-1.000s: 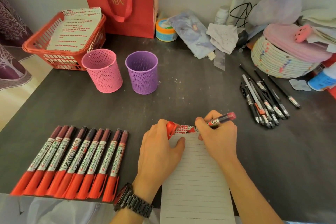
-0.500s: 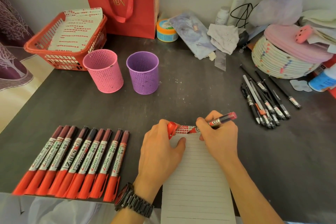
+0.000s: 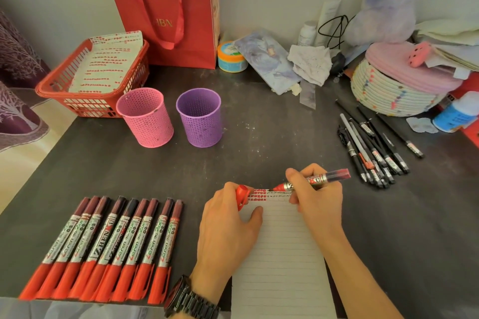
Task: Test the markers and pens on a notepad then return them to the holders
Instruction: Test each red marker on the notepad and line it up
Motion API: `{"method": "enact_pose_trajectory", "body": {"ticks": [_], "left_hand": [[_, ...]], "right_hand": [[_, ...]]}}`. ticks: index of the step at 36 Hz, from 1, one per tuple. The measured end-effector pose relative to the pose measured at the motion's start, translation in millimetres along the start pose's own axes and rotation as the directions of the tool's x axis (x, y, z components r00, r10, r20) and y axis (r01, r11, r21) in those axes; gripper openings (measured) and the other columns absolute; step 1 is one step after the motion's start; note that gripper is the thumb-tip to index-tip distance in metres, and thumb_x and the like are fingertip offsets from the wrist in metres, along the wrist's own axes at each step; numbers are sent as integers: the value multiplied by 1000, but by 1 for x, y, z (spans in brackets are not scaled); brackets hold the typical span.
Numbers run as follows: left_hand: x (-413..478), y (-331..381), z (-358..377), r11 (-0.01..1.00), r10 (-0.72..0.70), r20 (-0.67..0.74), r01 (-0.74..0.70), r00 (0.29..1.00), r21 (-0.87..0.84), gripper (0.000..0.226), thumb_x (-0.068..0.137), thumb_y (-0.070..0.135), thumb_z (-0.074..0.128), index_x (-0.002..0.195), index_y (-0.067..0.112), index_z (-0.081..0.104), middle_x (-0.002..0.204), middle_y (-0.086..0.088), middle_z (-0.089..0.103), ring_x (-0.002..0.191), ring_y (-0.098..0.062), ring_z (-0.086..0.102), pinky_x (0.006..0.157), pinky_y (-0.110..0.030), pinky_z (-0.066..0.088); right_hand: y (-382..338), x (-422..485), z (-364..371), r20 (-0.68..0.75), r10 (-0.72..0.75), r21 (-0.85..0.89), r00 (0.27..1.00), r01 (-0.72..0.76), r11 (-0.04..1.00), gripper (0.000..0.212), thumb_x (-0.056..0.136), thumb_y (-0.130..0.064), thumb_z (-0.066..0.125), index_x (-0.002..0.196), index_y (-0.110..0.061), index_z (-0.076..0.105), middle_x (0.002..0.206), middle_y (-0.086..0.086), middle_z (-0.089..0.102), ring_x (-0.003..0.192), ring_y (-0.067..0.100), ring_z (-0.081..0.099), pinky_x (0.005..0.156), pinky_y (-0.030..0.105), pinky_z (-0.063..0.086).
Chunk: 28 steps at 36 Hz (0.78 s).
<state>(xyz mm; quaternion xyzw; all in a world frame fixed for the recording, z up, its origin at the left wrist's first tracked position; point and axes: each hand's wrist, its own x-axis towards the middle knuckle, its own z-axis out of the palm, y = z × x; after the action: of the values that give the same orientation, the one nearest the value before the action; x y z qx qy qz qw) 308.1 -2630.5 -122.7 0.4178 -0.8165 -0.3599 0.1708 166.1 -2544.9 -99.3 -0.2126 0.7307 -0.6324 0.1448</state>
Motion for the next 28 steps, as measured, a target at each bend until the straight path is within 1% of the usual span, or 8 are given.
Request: {"method": "enact_pose_trajectory", "body": {"ticks": [3, 7, 11, 14, 17, 21, 25, 28], "left_hand": [[-1, 0, -1, 1000, 23, 5, -23, 1000, -1, 31, 83, 53, 67, 102, 46, 44, 101, 26, 54, 97, -3, 54, 81, -26, 52], [-5, 0, -3, 994, 92, -74, -96, 993, -53, 25, 81, 67, 44, 99, 50, 47, 95, 27, 55, 97, 3, 51, 73, -19, 43], [-8, 0, -5, 977, 136, -131, -155, 982, -145, 23, 88, 62, 40, 98, 46, 53, 102, 25, 55, 99, -4, 54, 75, -23, 44], [-8, -2, -5, 972, 122, -140, -147, 983, -184, 26, 88, 64, 38, 92, 42, 51, 98, 20, 53, 93, -7, 55, 71, -24, 42], [-7, -1, -5, 972, 136, -155, -162, 978, -171, 30, 89, 71, 35, 90, 43, 48, 96, 18, 52, 90, -8, 54, 68, -19, 38], [-6, 1, -7, 967, 196, -154, -217, 968, -133, 30, 90, 68, 34, 110, 53, 51, 104, 26, 55, 103, -5, 54, 73, -17, 40], [-6, -1, -5, 972, 202, -104, -213, 974, -99, 52, 91, 70, 32, 139, 50, 42, 97, 24, 51, 95, -7, 51, 74, -19, 40], [-6, -1, -5, 977, 168, -88, -178, 982, -121, 57, 88, 73, 33, 143, 59, 30, 96, 25, 50, 92, -5, 51, 75, -20, 41]], "right_hand": [[-3, -1, 1, 3, -2, 65, 1000, 2, 998, 32, 91, -26, 72, 63, -19, 59, 49, 4, 60, 43, 10, 52, 44, 17, 43], [-6, -3, 0, 47, 14, 218, 999, -24, 976, 31, 94, -34, 65, 76, -9, 64, 56, 9, 63, 43, 14, 50, 42, 19, 38], [-5, -1, -3, 115, 8, 348, 993, -48, 936, 21, 88, -27, 53, 92, -13, 68, 76, 15, 69, 44, 19, 49, 41, 23, 34], [-2, 0, -4, 122, 18, 364, 992, -62, 929, 20, 85, -24, 51, 93, -15, 67, 79, 17, 70, 44, 20, 49, 42, 24, 34], [-2, 1, -5, 107, 42, 387, 993, -80, 918, 14, 85, -24, 51, 86, -18, 64, 75, 19, 71, 43, 19, 49, 40, 25, 35], [-3, 3, -6, 100, 60, 417, 993, -97, 904, 17, 86, -28, 55, 77, -15, 62, 69, 21, 69, 40, 18, 48, 39, 24, 35], [-5, 2, -8, 101, 40, 415, 994, -79, 906, 23, 87, -30, 61, 71, -15, 67, 63, 19, 67, 39, 15, 47, 38, 21, 35], [-6, 0, -8, 71, 18, 399, 997, -45, 916, 24, 88, -31, 63, 72, -13, 68, 61, 18, 66, 38, 15, 47, 38, 21, 36]]}}
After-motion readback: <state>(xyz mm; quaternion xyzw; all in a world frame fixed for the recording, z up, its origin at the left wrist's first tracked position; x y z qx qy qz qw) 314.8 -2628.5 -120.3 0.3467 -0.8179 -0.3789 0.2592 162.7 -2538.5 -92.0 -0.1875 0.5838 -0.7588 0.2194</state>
